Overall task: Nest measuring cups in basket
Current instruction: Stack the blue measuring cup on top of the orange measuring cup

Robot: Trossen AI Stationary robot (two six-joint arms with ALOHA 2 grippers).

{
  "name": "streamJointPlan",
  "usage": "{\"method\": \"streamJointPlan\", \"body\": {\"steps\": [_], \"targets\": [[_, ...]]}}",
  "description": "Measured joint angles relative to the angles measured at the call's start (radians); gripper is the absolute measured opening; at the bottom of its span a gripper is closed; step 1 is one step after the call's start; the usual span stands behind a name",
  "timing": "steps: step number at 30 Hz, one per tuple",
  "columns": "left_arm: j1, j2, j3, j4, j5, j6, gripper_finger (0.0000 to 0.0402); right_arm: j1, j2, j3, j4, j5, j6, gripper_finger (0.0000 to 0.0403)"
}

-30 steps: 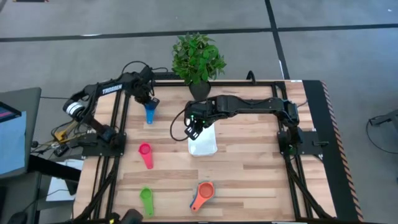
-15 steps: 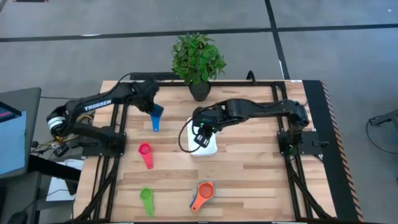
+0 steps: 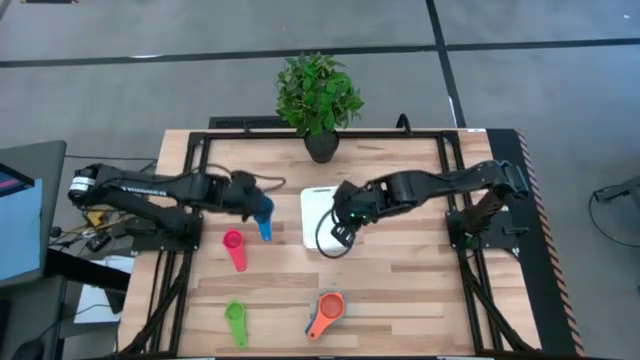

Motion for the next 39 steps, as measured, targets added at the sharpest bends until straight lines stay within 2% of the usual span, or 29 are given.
{"method": "streamJointPlan", "body": {"steps": [7, 16, 21, 25, 32, 39], "targets": [[-0.184, 0.015, 0.0, 0.044, -0.113, -0.15, 0.0, 0.138, -0.031, -0.024, 0.022, 0.145, 0.272, 0.0129], [-0.429, 0.112, 0.0, 0.167, -0.085, -0.202, 0.0, 0.308, -0.024, -0.025, 0.106, 0.231, 0.587, 0.0127], [-0.558, 0.2, -0.001, 0.19, -0.124, -0.306, 0.0, 0.427, -0.008, -0.026, 0.074, 0.243, 0.734, 0.0121], [-0.601, 0.283, -0.001, 0.338, -0.124, -0.329, 0.0, 0.524, -0.008, -0.024, 0.052, 0.266, 0.851, 0.0115], [-0.605, 0.426, 0.0, 0.713, -0.081, -0.192, 0.0, 0.624, -0.009, -0.024, 0.014, 0.334, 0.996, 0.0103], [-0.576, 0.477, 0.077, 0.762, -0.048, -0.057, 0.0, 0.654, -0.009, -0.024, 0.016, 0.333, 1.04, 0.0097]]}}
